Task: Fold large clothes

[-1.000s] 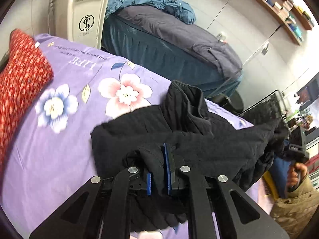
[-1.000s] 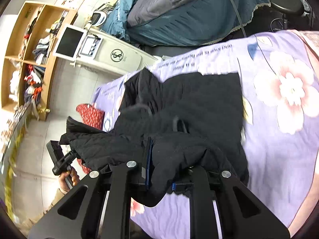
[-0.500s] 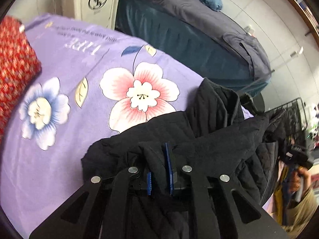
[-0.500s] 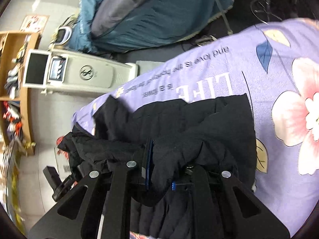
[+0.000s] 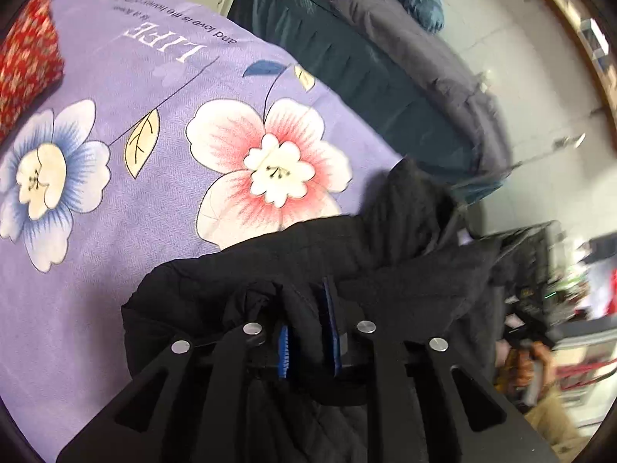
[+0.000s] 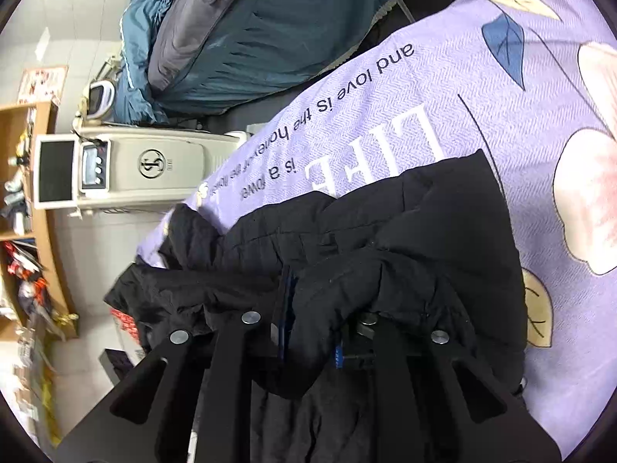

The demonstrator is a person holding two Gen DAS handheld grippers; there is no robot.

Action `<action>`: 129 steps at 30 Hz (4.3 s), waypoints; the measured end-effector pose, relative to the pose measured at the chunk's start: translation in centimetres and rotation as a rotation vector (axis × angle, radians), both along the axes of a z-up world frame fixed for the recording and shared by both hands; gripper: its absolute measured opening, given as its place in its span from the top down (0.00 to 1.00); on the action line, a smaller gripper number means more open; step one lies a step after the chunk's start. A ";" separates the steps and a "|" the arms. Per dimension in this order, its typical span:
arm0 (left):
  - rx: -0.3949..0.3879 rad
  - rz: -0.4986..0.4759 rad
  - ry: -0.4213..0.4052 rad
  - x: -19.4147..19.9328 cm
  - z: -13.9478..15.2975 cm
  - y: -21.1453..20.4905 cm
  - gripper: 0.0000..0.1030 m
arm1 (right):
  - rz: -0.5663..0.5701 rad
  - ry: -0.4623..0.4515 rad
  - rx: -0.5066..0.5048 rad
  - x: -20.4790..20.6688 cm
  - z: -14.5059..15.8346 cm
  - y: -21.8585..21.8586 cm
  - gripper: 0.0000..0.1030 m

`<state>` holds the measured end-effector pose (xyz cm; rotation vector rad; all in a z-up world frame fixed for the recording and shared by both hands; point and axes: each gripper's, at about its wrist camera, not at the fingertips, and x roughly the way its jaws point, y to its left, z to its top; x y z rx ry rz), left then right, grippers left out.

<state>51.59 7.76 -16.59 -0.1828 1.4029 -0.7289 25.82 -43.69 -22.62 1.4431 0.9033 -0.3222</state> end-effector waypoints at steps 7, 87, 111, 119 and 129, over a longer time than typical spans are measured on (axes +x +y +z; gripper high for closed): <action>-0.193 0.028 0.102 1.2 3.3 3.3 0.77 | -0.194 -0.191 0.257 -2.6 -0.4 -1.6 0.60; 0.421 -0.259 -0.243 -12.7 -3.5 -8.3 0.04 | 0.692 0.409 -0.733 4.2 0.3 19.3 0.05; 0.316 -0.213 -0.392 -20.3 3.1 3.0 0.06 | 0.327 0.237 -0.774 -14.9 6.7 15.1 0.05; 0.249 -0.087 -0.296 -15.3 3.0 3.2 0.06 | 0.248 0.134 -0.532 -15.7 4.1 10.4 0.05; 0.258 0.004 -0.174 -9.6 -0.2 4.9 0.06 | 0.224 0.066 -0.354 -13.7 1.5 7.4 0.05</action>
